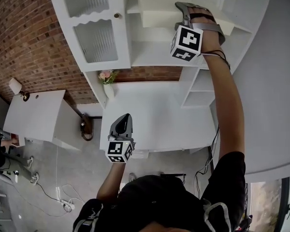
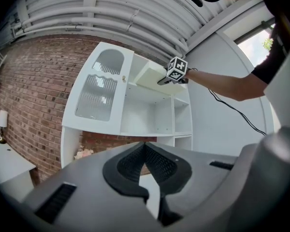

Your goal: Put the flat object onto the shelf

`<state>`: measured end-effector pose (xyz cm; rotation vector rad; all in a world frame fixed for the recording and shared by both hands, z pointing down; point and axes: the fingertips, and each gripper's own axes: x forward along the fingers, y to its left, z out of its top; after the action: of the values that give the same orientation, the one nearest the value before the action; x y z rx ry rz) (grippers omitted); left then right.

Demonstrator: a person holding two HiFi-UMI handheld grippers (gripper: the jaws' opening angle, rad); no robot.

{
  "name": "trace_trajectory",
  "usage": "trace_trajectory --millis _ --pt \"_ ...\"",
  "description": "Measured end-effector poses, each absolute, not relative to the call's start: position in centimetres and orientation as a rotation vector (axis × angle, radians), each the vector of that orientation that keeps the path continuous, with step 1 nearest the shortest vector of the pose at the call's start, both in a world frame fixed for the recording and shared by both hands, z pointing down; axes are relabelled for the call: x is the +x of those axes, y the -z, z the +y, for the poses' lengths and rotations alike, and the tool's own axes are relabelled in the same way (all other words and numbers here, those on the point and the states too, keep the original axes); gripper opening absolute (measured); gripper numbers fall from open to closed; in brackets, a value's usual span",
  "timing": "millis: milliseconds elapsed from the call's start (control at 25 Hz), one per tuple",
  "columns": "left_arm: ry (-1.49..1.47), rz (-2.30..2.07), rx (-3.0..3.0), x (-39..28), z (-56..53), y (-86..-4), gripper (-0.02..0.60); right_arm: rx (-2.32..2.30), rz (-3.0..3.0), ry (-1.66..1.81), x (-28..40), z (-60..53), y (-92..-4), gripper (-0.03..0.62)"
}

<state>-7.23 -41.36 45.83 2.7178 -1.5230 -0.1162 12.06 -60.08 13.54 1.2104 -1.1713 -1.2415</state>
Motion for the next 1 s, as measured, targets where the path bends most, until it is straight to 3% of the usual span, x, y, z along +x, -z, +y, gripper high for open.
trace_trajectory --millis 280,720,1000 --pt "0.120 -1.539 2.711 -7.1 -41.3 -45.8 0.009 1.161 -1.203 1.158 12.2 -65.8 -14.1 0.319" --pt "0.085 -1.562 2.673 -7.4 -43.0 -47.2 0.009 1.025 -1.237 1.010 12.5 -73.2 -16.2 0.457" --pt "0.065 -1.583 2.635 -8.0 -44.6 -48.3 0.009 1.038 -1.174 1.034 12.9 -76.7 -16.3 0.488"
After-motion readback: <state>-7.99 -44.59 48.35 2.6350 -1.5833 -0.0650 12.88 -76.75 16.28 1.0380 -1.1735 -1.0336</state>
